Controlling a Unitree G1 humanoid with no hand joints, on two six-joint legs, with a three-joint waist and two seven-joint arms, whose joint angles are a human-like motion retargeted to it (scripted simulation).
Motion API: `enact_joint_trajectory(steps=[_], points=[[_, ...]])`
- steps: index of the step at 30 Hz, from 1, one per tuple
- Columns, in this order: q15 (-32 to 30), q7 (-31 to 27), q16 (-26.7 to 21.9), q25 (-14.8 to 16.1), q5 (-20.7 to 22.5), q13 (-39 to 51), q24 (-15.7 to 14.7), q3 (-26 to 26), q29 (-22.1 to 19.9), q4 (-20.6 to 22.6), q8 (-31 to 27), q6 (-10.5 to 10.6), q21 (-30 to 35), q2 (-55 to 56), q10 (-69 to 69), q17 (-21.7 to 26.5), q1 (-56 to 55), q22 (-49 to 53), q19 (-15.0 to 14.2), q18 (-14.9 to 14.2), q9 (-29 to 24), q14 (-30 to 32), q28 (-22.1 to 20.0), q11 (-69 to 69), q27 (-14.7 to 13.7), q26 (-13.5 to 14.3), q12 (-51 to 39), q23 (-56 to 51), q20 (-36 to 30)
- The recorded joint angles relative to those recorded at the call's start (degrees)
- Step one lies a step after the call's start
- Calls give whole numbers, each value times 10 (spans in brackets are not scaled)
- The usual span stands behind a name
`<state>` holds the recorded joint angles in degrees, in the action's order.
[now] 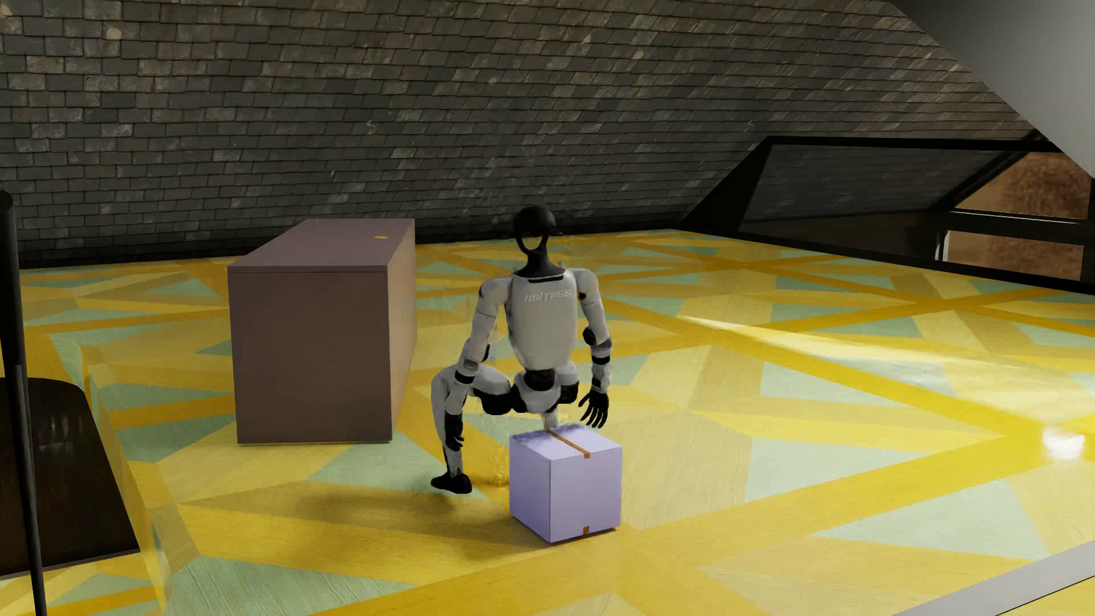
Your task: Get up from the light blue box
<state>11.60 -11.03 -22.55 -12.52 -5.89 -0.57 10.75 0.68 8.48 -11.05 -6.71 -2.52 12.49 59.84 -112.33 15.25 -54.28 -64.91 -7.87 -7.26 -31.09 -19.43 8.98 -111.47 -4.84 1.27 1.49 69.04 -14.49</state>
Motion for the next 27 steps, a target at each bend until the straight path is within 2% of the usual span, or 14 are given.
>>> enact_joint_trajectory(steps=[3, 5, 7, 13, 20, 22, 24, 26, 27], points=[[-3, -2, 1, -6, 4, -19, -12, 1, 22, -2, 0, 0, 0, -6, -1, -7, 1, 52, -1, 0, 1, 1, 6, 2, -7, 9, 22, -35, 9], [-4, -3, -5, -9, 7, -13, -1, 0, 26, -1, 0, -1, 9, -10, -1, -10, 3, 77, 0, 2, 2, 2, 20, 4, -10, 18, 18, -51, -2], [-5, -3, -8, -6, 9, 2, 16, 0, 12, 1, 1, -3, 20, -13, 0, -12, 5, 80, 3, 3, 1, 3, 10, 5, -12, 24, -1, -52, -19], [-4, -4, -9, 4, 11, 36, 8, -4, -5, 2, 2, -6, 43, -21, -2, -4, 10, 55, 5, 3, -10, -1, -23, 5, -12, 15, -44, -63, -36], [2, -11, -16, 16, 2, 62, -1, -6, -10, 9, 0, -6, 40, 10, -6, -2, -25, 71, -4, 7, -48, -25, -23, 4, -9, 12, -56, -85, -29], [7, -16, -32, 22, -2, 61, -14, -7, -5, 13, -2, -5, 31, 35, -9, 8, -51, 137, -9, 6, -57, -28, -4, 0, -9, 16, -34, -123, -3], [14, -22, -61, 52, -8, 45, -31, -8, -25, 18, -8, -4, 5, 70, -15, 30, -87, 256, -16, 2, -62, -30, -12, -7, -11, 20, 6, -199, 34], [20, -29, -95, 100, -17, 13, -40, -9, -83, 26, -15, 0, -35, 108, -22, 57, -126, 413, -26, 2, -65, -30, -54, -17, -17, 28, 53, -323, 67], [23, -33, -113, 124, -23, -1, -45, -10, -131, 31, -18, 3, -56, 127, -26, 70, -148, 491, -33, 1, -68, -25, -101, -21, -28, 33, 67, -398, 73]])
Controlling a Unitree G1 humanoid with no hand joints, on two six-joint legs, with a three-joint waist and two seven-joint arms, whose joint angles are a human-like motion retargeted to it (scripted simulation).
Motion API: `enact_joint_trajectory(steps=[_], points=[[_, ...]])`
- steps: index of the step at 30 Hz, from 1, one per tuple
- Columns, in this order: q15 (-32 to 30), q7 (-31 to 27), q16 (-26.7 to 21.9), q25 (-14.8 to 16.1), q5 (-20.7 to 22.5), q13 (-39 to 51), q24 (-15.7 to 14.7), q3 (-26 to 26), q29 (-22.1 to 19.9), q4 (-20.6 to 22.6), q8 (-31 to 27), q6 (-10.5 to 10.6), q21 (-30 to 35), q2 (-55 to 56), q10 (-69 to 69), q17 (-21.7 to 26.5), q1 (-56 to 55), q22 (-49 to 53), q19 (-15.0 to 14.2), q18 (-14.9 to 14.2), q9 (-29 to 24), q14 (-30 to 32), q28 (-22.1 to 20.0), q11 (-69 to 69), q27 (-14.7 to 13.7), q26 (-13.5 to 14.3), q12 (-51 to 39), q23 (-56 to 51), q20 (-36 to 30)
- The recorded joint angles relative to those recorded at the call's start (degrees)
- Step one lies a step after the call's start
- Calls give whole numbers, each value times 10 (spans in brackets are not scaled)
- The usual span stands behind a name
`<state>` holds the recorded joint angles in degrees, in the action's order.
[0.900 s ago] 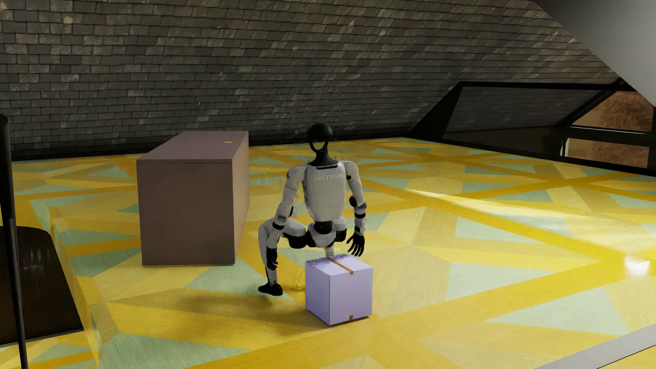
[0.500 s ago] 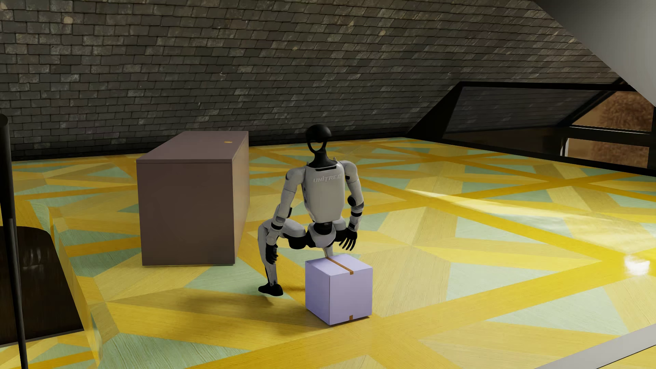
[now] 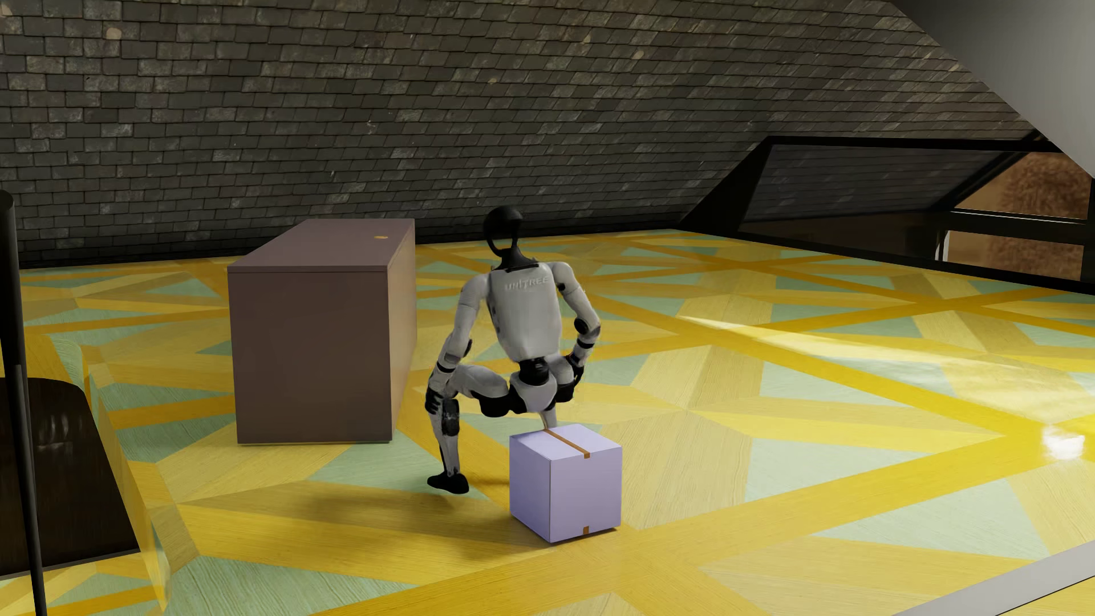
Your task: Get up from the light blue box
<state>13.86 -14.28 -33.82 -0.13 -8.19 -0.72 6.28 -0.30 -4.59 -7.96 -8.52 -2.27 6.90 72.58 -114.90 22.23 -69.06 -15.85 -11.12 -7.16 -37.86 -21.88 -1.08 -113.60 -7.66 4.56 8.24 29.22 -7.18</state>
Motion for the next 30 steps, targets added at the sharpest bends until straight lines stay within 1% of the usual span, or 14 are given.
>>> enact_joint_trajectory(steps=[3, 4, 5, 7, 9, 10, 12, 15, 17, 20, 25, 27, 28, 30], points=[[8, -10, -67, 20, -11, 0, 35, 0, -153, 4, -10, 11, -34, 56, -11, 58, -59, 185, -18, -7, -19, 5, -190, -11, -55, 24, -6, -241, -6], [11, -12, -98, 9, -13, 19, 52, 0, -191, 6, -13, 15, -31, 74, -13, 90, -79, 228, -24, -8, -29, 3, -241, -13, -81, 42, -36, -310, -26], [15, -13, -133, -9, -16, 45, 72, 0, -194, 8, -16, 21, -22, 93, -14, 128, -99, 262, -31, -10, -39, 0, -259, -14, -96, 59, -85, -368, -60], [20, -14, -204, -29, -18, 121, 94, -3, -113, 9, -22, 29, 17, 128, -13, 225, -134, 301, -38, -16, -66, -5, -224, -12, -106, 82, -241, -451, -179], [29, -12, -262, -9, -25, 239, 84, -5, -28, 13, -29, 35, 118, 157, -10, 330, -164, 317, -43, -23, -92, -11, -174, -11, -111, 99, -470, -493, -390], [33, -11, -278, 8, -22, 314, 78, -5, -42, 11, -29, 34, 194, 171, -9, 369, -178, 319, -43, -26, -102, -15, -151, -10, -125, 112, -599, -496, -513], [42, -10, -284, 38, -19, 488, 54, -4, -66, 12, -26, 33, 333, 188, 0, 415, -193, 324, -38, -28, -128, -24, -200, -1, -138, 128, -816, -488, -715], [52, -5, -260, 50, -9, 668, 48, -4, -106, 20, -19, 31, 501, 188, 35, 417, -192, 320, -33, -20, -150, -30, -253, 35, -156, 137, -922, -480, -813], [49, 3, -237, 37, 5, 669, 60, -3, -105, 25, -13, 32, 503, 168, 87, 382, -171, 286, -21, -11, -150, -24, -250, 87, -149, 136, -890, -452, -775], [29, 25, -169, -14, 21, 603, 99, -3, -62, 26, 7, 31, 459, 89, 213, 302, -96, 171, 2, 2, -128, 0, -196, 216, -135, 137, -783, -342, -681], [-36, 73, 51, -150, 46, 514, 195, 0, 88, 17, 47, 30, 394, -141, 479, 78, 119, -186, 36, 26, -58, 61, -36, 501, -116, 158, -616, 7, -521], [-68, 102, 129, -209, 49, 484, 232, 4, 122, 11, 67, 30, 381, -247, 583, -16, 217, -313, 39, 27, -19, 89, 30, 617, -106, 160, -564, 168, -487], [-85, 113, 155, -229, 51, 464, 238, 3, 153, 10, 76, 26, 374, -300, 636, -54, 268, -349, 40, 29, 6, 103, 79, 674, -91, 148, -537, 226, -469], [-119, 137, 187, -228, 65, 406, 178, -1, 192, 10, 89, 20, 356, -418, 740, -98, 379, -402, 48, 39, 60, 124, 110, 797, -49, 80, -462, 279, -411]])
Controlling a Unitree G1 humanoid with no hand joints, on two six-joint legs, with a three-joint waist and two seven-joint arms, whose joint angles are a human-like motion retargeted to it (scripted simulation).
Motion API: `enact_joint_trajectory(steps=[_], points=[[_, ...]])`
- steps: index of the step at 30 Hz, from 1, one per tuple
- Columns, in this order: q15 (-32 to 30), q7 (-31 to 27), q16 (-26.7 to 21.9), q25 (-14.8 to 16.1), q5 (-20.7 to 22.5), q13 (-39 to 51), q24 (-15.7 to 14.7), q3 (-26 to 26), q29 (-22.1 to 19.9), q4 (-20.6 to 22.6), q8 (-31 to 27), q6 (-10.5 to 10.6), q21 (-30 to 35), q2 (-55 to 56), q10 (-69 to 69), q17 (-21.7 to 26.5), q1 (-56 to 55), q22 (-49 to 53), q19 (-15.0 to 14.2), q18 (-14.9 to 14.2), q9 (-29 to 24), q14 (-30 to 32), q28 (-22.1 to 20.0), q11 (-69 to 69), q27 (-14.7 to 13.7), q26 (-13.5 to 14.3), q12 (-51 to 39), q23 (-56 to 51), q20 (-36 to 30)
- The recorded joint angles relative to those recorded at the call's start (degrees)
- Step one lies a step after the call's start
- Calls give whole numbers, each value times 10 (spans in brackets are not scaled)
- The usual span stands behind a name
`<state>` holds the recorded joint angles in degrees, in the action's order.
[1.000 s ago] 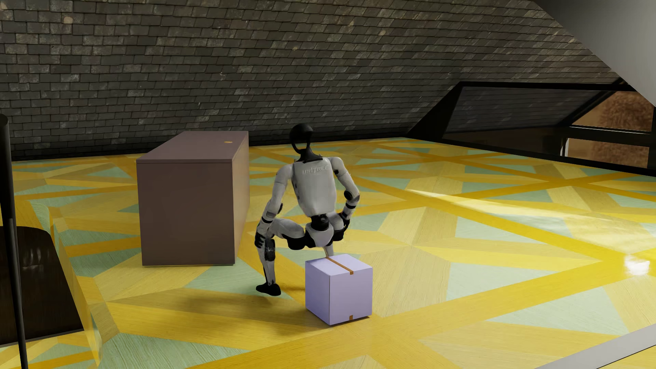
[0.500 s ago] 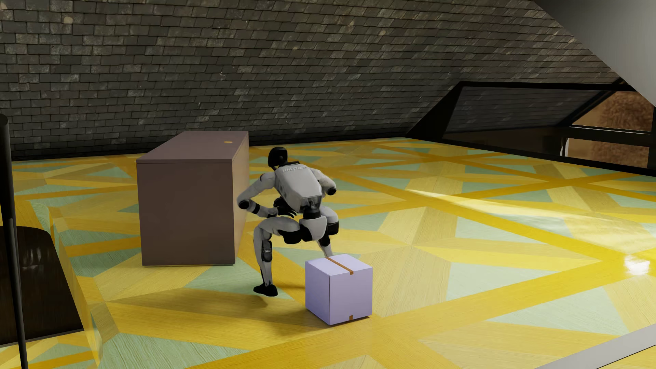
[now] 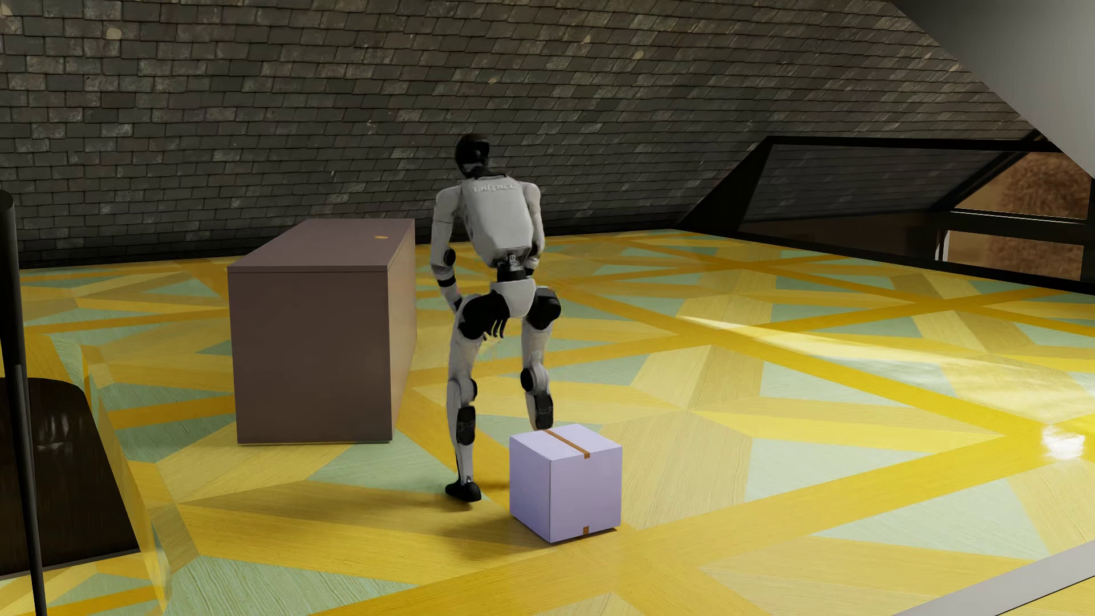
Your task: Get up from the light blue box
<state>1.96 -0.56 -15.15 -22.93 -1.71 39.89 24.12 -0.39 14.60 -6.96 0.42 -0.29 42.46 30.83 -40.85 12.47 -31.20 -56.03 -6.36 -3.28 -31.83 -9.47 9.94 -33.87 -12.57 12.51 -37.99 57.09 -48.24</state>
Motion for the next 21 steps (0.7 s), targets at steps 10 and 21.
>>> enact_joint_trajectory(steps=[10, 21], points=[[-38, 84, -68, 139, 21, -317, -117, -13, -63, 42, 51, -17, -208, -384, 319, 33, 377, 34, 13, 36, 247, 35, -38, 318, 35, -24, 312, 49, 248], [-17, 100, -75, 126, 20, -371, -94, -19, -40, 34, 64, -22, -245, -447, 316, 14, 424, -96, 1, 24, 289, 8, -2, 338, 46, -43, 385, 125, 294]])
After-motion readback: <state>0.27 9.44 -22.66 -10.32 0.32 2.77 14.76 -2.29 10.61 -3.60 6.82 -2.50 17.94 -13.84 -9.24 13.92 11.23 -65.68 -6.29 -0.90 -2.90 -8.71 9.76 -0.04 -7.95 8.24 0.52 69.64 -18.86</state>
